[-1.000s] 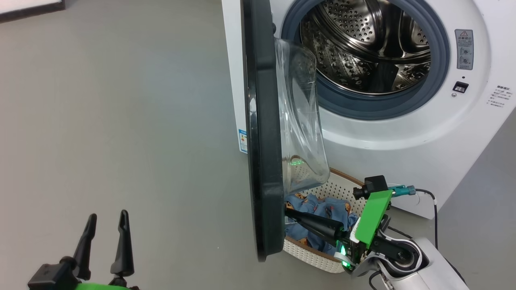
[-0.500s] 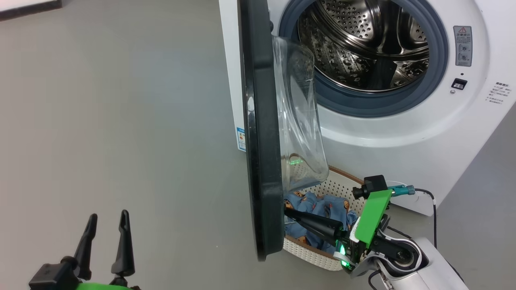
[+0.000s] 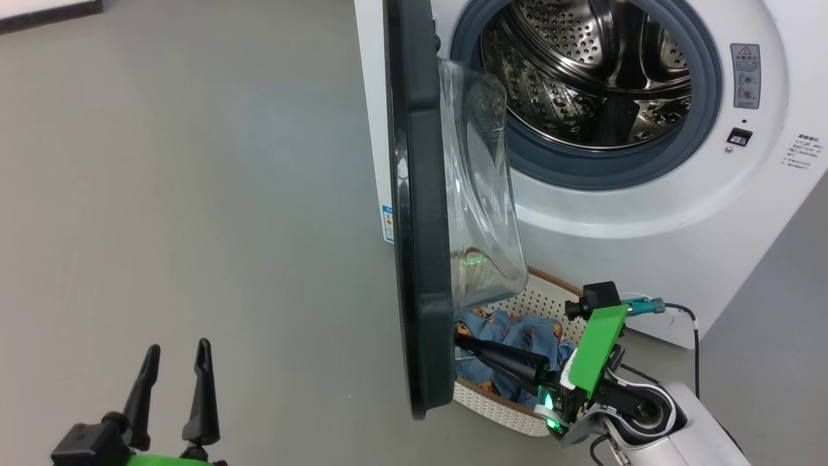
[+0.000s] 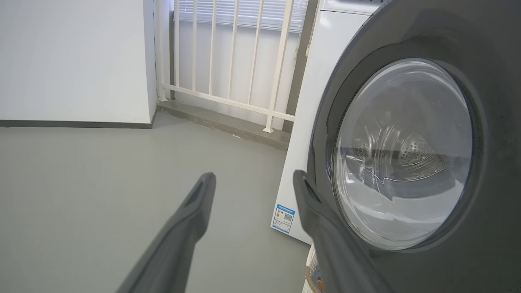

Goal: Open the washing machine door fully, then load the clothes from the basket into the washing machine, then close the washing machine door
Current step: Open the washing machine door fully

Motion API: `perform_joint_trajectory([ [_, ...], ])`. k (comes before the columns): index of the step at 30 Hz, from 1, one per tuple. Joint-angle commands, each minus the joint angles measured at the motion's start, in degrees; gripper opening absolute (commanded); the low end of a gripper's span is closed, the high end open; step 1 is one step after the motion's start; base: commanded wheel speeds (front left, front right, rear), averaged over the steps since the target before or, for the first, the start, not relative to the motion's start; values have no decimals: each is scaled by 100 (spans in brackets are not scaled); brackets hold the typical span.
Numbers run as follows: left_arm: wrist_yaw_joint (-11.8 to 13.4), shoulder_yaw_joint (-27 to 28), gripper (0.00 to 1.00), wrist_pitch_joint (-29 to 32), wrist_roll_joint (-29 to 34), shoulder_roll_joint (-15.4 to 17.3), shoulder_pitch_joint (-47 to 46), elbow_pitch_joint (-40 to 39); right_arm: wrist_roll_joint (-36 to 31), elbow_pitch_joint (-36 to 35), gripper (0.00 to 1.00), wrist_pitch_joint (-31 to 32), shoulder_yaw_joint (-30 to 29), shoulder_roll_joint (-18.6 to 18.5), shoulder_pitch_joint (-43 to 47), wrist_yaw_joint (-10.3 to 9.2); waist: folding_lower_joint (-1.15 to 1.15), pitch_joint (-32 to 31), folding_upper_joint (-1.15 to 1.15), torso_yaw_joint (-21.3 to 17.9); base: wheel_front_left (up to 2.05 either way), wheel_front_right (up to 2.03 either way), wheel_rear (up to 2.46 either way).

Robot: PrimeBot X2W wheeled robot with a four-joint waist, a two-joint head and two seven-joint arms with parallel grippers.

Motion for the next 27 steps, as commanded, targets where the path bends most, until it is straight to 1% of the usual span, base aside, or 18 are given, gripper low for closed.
perform_joint_trajectory([
  [1, 43, 171, 100, -60, -76, 87, -138, -109, -51, -152, 0, 32, 102, 138, -84, 17, 0, -2, 0, -2, 0, 0, 0],
  [7, 59, 176, 100, -64, -80, 85, -114, -121, -70, -157, 1, -41, -41, 77, -113, 17, 0, -25, 0, -62, 0, 0, 0],
  [9, 63, 183, 100, -65, -87, 85, -102, -117, -86, -202, 18, -60, -86, 41, -118, 17, 0, -30, 0, -115, 0, 0, 0],
  [10, 61, 185, 100, -65, -91, 86, -98, -111, -96, -221, 32, -72, -108, 22, -119, 17, 0, -36, 0, -145, 0, 0, 0],
  [11, 61, 180, 100, -65, -92, 84, -96, -109, -111, -230, 44, -90, -129, -1, -122, 17, 0, -37, 0, -174, 0, 0, 0],
  [12, 63, 180, 100, -66, -93, 83, -91, -109, -121, -230, 69, -96, -143, -16, -127, 17, 0, -42, 0, -210, 0, 0, 0],
  [13, 63, 180, 100, -66, -93, 83, -91, -109, -121, -230, 69, -96, -143, -16, -127, 17, 0, -42, 0, -210, 0, 0, 0],
  [14, 65, 178, 100, -66, -93, 82, -87, -109, -131, -241, 94, -100, -154, -28, -136, 17, 0, -45, 0, -247, 0, 0, 0],
  [15, 66, 177, 100, -66, -94, 81, -86, -110, -141, -265, 100, -115, -169, -37, -146, 17, 0, -48, 0, -285, 0, 0, 0],
  [22, 61, 173, 100, -68, -112, 75, -79, -88, -195, -464, 100, -215, -265, -79, -168, 17, 0, -66, 0, -595, 0, 0, 0],
  [23, 58, 175, 100, -68, -113, 74, -85, -81, -241, -549, 100, -254, -270, -99, -155, 17, 0, -66, 0, -699, 0, 0, 0],
  [27, 51, 179, 100, -69, -117, 68, -101, -81, -293, -807, 100, -395, -304, -98, -119, 17, 0, -60, 0, -913, 0, 0, 0],
])
